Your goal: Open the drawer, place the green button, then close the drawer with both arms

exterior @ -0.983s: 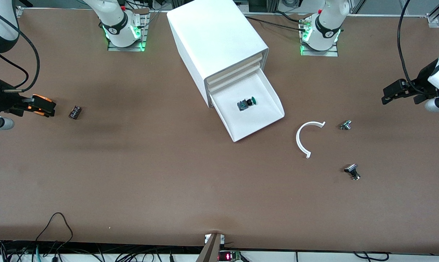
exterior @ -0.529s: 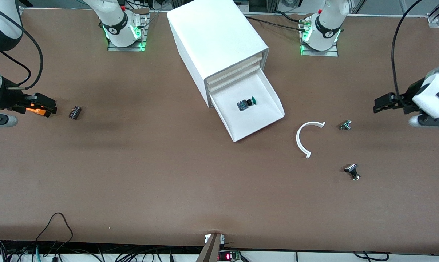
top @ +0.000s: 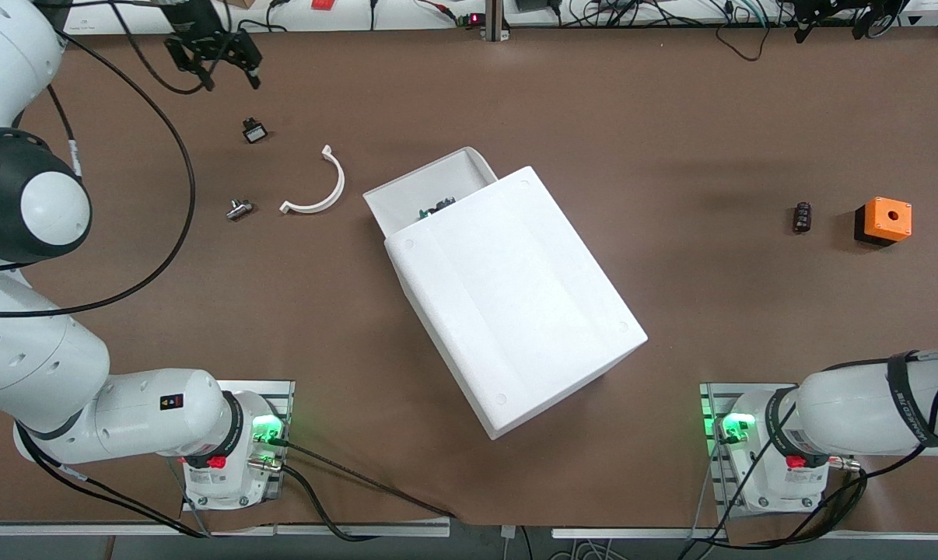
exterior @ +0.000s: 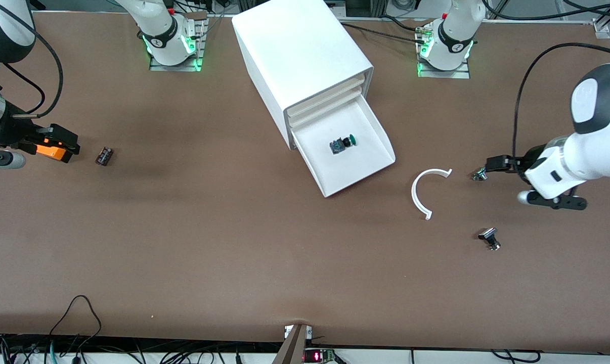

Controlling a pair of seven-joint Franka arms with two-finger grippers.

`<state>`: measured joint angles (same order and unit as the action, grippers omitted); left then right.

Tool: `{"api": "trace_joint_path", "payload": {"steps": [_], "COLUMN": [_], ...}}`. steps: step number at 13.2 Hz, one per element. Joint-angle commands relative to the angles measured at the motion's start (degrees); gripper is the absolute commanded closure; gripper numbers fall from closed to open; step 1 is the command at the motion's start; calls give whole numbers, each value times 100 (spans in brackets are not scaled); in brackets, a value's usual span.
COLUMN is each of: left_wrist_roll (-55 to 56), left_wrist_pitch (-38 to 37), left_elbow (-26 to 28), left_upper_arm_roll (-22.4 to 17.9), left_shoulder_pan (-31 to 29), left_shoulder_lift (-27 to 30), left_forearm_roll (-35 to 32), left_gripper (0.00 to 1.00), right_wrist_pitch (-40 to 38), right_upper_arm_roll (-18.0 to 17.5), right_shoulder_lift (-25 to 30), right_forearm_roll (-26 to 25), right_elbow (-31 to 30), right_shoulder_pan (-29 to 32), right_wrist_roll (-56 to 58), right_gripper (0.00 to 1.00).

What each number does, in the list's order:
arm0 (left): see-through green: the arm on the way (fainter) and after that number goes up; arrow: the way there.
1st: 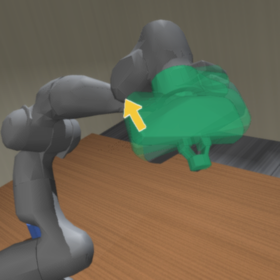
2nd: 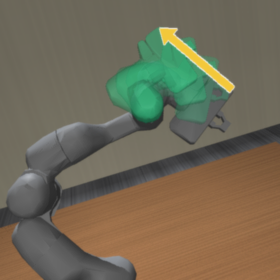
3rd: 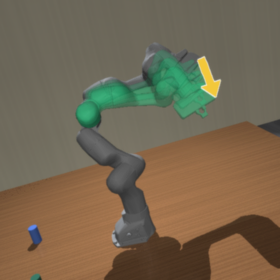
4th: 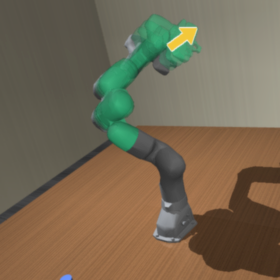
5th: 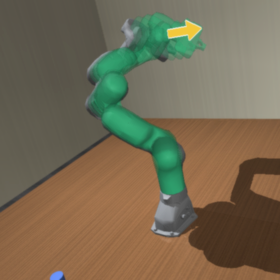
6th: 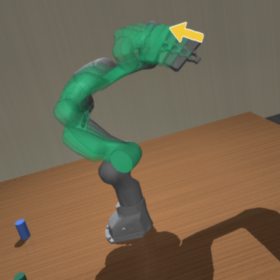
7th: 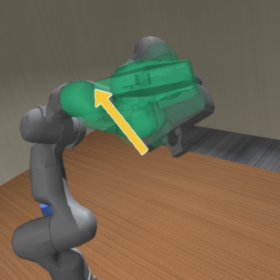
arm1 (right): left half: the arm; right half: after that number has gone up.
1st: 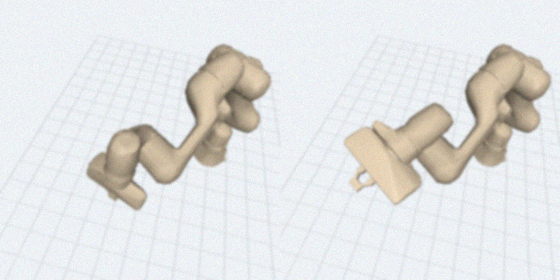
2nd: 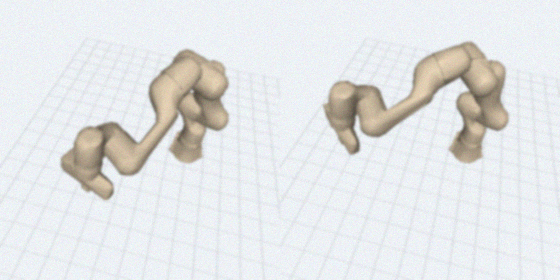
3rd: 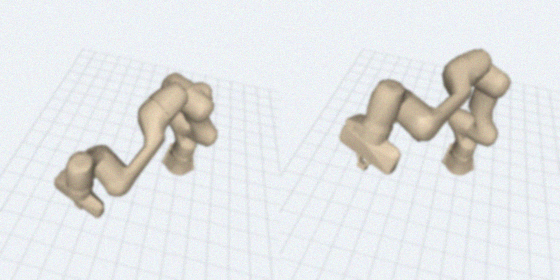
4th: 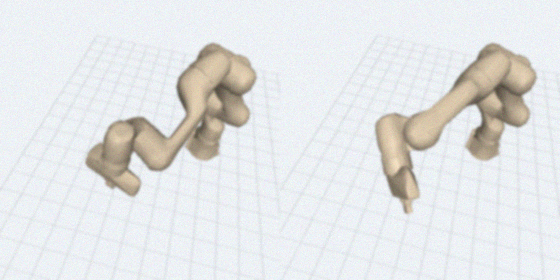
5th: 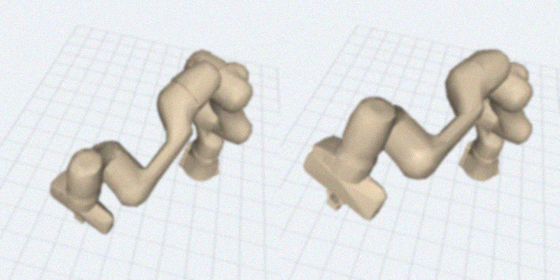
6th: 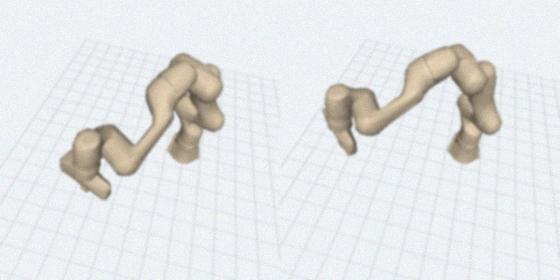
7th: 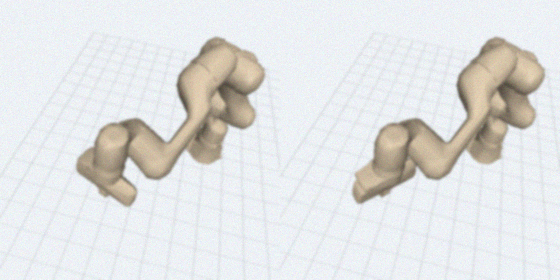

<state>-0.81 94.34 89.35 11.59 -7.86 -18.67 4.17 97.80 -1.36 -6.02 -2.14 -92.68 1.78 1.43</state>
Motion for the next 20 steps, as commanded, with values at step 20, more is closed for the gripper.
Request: {"api": "trace_joint_path", "payload": {"steps": [20], "left_wrist_roll": [4098], "left_wrist_pitch": [4514], "left_elbow": [2270], "left_upper_arm_roll": [36], "left_shoulder_pan": [2227], "left_shoulder_lift": [-1122], "left_forearm_roll": [303], "left_gripper": [0], "right_wrist_pitch": [11], "right_upper_arm_roll": [-31], "right_shoulder_lift": [127], "right_forearm_roll": [-156], "right_elbow": [-127], "right_shoulder_pan": [6], "right_wrist_roll": [95], "right_gripper": [0]}}
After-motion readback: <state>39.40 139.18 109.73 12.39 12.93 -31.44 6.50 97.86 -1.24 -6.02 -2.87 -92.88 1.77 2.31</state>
